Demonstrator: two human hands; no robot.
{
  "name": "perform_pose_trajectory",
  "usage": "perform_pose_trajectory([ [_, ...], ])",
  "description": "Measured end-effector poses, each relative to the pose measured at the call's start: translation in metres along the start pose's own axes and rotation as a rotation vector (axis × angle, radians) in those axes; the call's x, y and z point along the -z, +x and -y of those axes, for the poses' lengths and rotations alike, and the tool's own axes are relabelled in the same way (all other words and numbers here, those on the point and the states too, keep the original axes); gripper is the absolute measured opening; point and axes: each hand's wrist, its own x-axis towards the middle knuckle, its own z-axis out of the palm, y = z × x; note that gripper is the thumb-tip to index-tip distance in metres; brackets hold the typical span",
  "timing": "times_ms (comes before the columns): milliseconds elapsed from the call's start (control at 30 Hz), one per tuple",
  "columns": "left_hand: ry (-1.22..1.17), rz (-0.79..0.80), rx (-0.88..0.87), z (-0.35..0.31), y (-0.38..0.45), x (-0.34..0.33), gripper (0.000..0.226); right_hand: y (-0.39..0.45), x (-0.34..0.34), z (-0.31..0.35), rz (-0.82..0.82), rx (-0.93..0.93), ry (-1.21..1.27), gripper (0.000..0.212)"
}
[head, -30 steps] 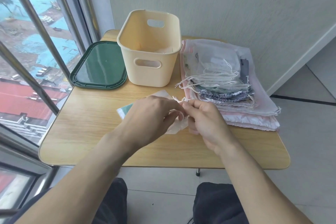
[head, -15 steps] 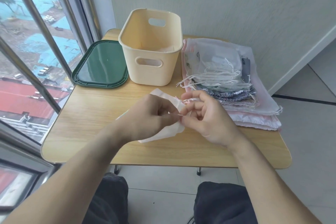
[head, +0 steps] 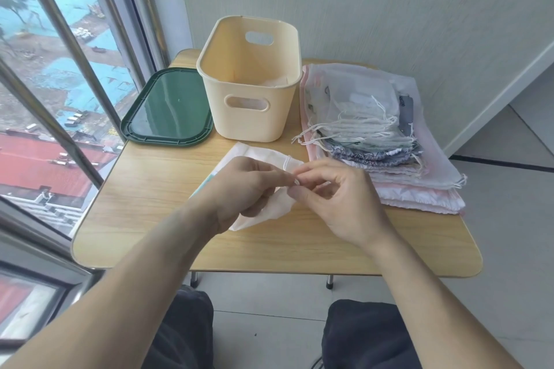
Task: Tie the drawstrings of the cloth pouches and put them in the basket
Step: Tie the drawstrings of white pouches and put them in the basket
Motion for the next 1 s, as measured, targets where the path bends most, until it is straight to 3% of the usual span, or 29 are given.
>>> perform_pose_trajectory([
  [133, 0.056, -0.058, -0.053, 0.003, 0.002, 0.0, 0.024, 0.001, 0.001, -0.001, -0.02, -0.018, 0.025, 0.009],
  [333, 0.469, -0.338, -0.291, 0.008, 0.004, -0.005, 0.019, 0.003, 0.002, 0.004, -0.068, -0.073, 0.121, 0.012],
  [500, 0.541, -0.379, -0.334, 0.01, 0.006, -0.006, 0.018, 0.005, 0.001, 0.004, 0.139, -0.234, 0.21, 0.018],
  [600, 0.575, -0.42, -0.339, 0.01, 0.006, -0.005, 0.018, 0.005, 0.001, 0.006, 0.229, -0.267, 0.402, 0.021],
  [733, 0.591, -0.423, -0.388, 0.009, 0.005, -0.002, 0.016, 0.006, 0.004, 0.009, 0.096, -0.293, 0.524, 0.031],
  [900, 0.602, -0.432, -0.458, 0.006, 0.004, 0.001, 0.016, 0.006, 0.017, 0.027, -0.067, -0.35, 0.682, 0.061],
  [1000, 0.632, -0.406, -0.477, 0.007, 0.002, 0.002, 0.014, 0.007, 0.022, 0.027, -0.181, -0.418, 0.697, 0.052],
])
